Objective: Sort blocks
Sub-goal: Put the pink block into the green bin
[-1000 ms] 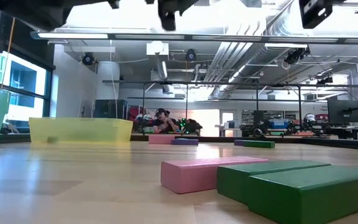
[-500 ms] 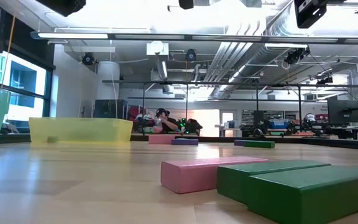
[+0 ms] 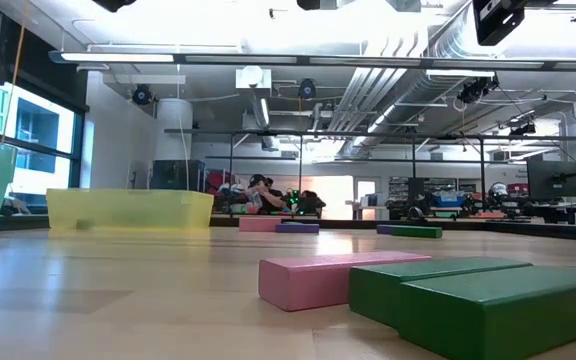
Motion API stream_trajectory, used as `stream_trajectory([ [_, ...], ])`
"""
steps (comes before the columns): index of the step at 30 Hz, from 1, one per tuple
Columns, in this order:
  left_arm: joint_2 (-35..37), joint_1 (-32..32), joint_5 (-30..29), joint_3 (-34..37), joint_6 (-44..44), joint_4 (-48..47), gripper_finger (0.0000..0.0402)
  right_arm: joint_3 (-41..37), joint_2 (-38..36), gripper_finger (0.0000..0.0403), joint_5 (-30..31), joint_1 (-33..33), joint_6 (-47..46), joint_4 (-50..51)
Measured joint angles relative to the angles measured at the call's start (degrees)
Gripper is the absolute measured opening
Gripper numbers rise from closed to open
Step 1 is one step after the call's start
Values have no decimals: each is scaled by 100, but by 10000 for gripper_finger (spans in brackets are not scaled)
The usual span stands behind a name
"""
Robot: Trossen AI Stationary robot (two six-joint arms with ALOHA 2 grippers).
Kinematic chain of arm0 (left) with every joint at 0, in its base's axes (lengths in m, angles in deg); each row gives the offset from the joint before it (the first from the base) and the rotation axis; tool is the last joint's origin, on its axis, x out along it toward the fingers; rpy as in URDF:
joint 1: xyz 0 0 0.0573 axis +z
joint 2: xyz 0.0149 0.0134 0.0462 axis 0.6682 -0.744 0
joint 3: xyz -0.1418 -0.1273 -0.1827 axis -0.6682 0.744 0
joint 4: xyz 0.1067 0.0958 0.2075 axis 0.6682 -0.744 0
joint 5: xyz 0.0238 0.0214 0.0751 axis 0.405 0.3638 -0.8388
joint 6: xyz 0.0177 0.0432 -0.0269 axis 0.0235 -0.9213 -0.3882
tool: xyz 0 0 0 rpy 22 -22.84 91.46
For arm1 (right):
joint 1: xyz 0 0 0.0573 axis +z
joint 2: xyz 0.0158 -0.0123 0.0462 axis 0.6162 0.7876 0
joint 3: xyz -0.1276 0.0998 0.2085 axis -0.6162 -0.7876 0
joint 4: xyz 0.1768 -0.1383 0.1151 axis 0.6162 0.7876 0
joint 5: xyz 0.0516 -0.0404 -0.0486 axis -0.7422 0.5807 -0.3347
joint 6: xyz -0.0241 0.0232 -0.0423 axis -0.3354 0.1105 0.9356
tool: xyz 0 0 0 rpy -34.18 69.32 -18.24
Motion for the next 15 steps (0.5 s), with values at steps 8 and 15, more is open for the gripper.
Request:
stream_trajectory([
  [8,0,0,-4,0,-7,-33,125,0,0,33,-2,0,1,2],
  [15,0,2,-17,0,-11,-81,83,0,0,34,-25,0,2,7],
])
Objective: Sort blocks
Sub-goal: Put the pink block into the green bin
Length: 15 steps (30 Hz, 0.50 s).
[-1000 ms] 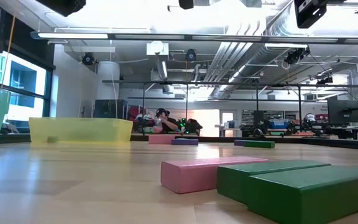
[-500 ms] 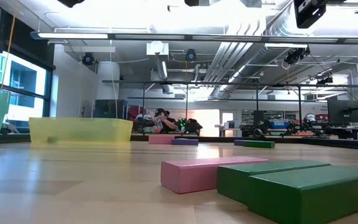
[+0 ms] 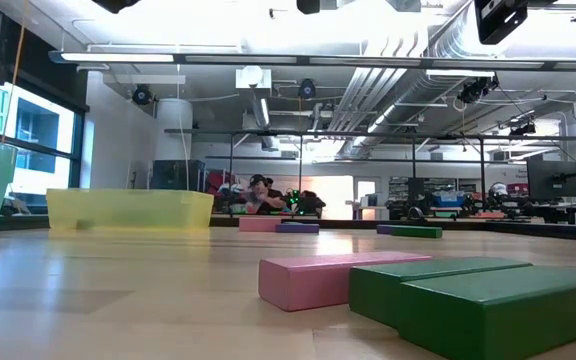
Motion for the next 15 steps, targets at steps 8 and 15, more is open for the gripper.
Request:
stream_trajectory([
  [8,0,0,-16,2,-15,-11,34,0,0,34,5,2,9,1],
  [15,0,-11,-13,2,-135,-15,19,0,0,35,2,4,22,4],
])
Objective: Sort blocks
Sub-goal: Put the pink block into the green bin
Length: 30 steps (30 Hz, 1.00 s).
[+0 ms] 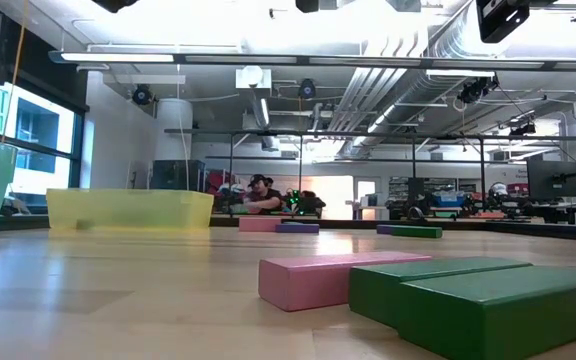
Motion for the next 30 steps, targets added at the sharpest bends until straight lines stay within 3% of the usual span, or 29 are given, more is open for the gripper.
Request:
stream_trajectory([
  [11,-7,-7,35,7,-3,-192,19,2,-4,49,-173,-5,-239,309],
  [21,-9,-125,35,7,-111,-337,14,7,-4,192,-286,-9,-1107,1388],
  [30,179,-427,-1117,7,-341,-894,14,7,-4,210,-287,-4,-2159,2436],
])
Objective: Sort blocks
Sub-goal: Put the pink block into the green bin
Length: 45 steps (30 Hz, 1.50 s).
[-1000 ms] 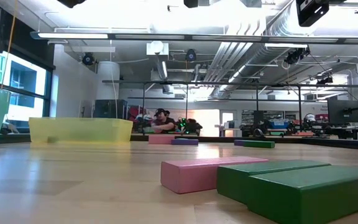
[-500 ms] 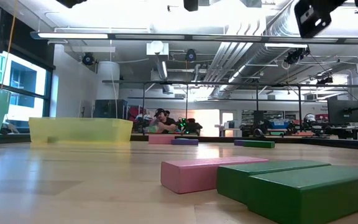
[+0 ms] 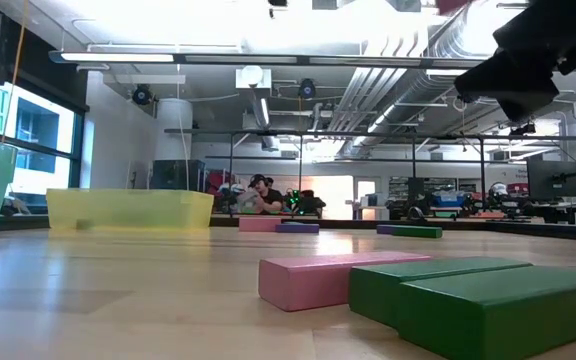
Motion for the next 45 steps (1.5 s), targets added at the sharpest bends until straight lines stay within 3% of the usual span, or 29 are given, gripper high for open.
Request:
stream_trajectory([
  [4,330,-294,-893,-2,-162,-653,14,0,0,210,-2,2,-23,8],
  [8,752,-851,-2010,-4,98,-2126,14,-1,0,210,-13,2,-23,6],
  [13,1148,-1760,-2915,-4,1497,-4310,14,-1,0,210,-12,4,-21,6],
  [16,1333,-2286,-3001,-4,2583,-5241,14,-2,0,210,-12,4,-29,-10],
  [27,1867,-3616,-2284,-4,6235,-7283,14,-2,0,210,57,0,8,-215],
  [35,1899,-3564,-998,173,8932,-8978,22,-2,1,210,78,0,14,-215],
  [45,1891,-2899,148,947,9088,-8040,28,-3,2,210,98,0,12,-215],
])
